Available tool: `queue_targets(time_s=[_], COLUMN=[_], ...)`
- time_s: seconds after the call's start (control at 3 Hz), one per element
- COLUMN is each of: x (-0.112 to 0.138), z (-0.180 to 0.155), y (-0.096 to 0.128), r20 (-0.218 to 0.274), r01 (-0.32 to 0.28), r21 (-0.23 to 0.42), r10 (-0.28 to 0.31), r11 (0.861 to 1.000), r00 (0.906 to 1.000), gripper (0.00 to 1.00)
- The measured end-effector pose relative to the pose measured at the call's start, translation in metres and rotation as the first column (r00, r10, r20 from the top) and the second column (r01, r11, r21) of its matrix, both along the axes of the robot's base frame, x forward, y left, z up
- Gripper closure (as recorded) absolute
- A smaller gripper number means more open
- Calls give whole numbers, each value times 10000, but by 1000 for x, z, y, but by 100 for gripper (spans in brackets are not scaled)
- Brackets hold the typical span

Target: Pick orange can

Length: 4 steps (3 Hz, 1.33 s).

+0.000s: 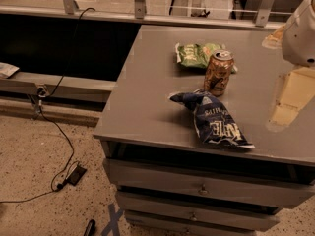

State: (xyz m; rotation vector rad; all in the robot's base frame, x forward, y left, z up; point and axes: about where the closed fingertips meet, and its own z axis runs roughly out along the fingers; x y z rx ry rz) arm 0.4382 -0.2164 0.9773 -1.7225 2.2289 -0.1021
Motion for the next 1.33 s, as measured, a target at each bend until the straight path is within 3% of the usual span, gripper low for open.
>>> queue_targets(time_s=[0.33,0.67,1.0,1.33], x=[0,24,62,101], z=[0,13,35,42], y=[0,-9,-38,-60], r20=[3,630,1722,2373], r01=[1,429,1195,1488], r21=[1,637,1993,3621], r10=[-1,-469,-1548,-2453], r11=[10000,9970,9726,9202], r00=[10000,9969,9728,9399], gripper=[0,0,0,0])
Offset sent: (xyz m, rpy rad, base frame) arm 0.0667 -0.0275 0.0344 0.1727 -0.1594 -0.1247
